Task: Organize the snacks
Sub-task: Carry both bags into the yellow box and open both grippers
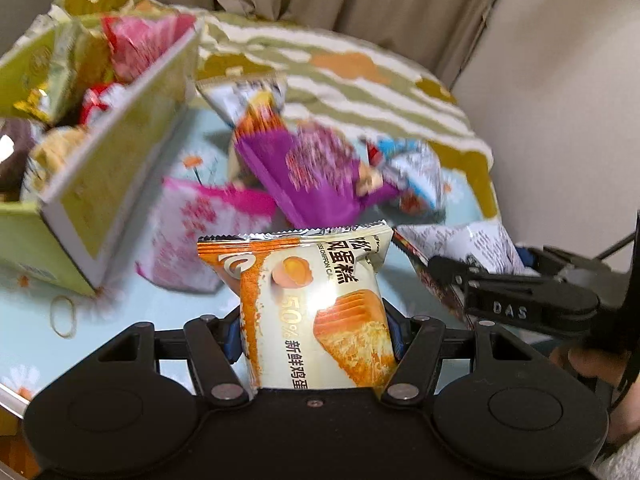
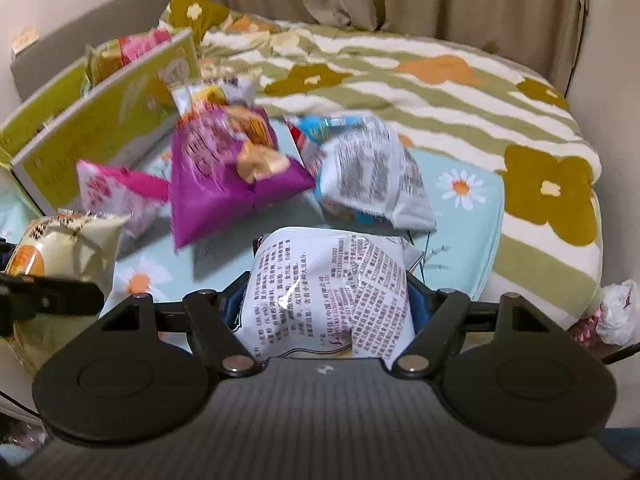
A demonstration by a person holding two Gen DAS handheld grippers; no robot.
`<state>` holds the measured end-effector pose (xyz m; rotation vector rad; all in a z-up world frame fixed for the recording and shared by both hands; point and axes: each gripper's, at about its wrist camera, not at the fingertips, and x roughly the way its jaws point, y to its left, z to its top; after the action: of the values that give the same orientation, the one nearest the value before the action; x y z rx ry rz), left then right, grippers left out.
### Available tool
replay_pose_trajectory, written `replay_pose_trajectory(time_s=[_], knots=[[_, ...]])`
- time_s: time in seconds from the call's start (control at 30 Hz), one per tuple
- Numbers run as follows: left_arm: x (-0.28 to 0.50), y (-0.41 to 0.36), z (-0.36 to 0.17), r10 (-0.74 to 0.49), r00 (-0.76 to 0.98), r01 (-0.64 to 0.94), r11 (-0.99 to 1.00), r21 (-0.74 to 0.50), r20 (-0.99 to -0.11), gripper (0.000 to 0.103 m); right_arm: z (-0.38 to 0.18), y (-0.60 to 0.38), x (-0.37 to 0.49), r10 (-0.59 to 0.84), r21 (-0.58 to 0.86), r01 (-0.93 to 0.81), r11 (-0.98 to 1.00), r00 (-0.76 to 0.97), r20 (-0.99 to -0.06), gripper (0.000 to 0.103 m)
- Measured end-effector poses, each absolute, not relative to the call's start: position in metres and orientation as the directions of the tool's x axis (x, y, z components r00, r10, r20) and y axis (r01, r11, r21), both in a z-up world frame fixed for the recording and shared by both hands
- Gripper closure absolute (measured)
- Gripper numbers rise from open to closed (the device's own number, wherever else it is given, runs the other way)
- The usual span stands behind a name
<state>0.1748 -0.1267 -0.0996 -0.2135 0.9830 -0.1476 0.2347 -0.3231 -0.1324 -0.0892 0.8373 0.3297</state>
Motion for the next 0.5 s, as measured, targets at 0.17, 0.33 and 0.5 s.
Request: replay_pose_trajectory(time_s=[0.17, 0.33, 0.5], knots=[[0.173, -0.105, -0.065, -0.189, 0.619, 0.003, 0.971, -0.238, -0.763, 0.036, -0.101, -0.313, 0.229, 0.292, 0.088, -0.326, 0.941, 0.656, -0.696, 0.013], [0.176, -0.068, -0.033, -0.139, 0.684, -0.030, 0.976, -0.217, -0.717, 0.036, -0.064, -0.292, 0.229, 0.354, 0.149, -0.341, 0.928, 0.684, -0.638, 0.013], [0.186, -0.022, -0.009, -0.102, 0.726, -0.033, 0.983, -0.183, -0.680, 0.036, -0.020, -0.251, 0.229, 0.411, 0.180, -0.379, 0.908, 0.722, -0.557, 0.013]])
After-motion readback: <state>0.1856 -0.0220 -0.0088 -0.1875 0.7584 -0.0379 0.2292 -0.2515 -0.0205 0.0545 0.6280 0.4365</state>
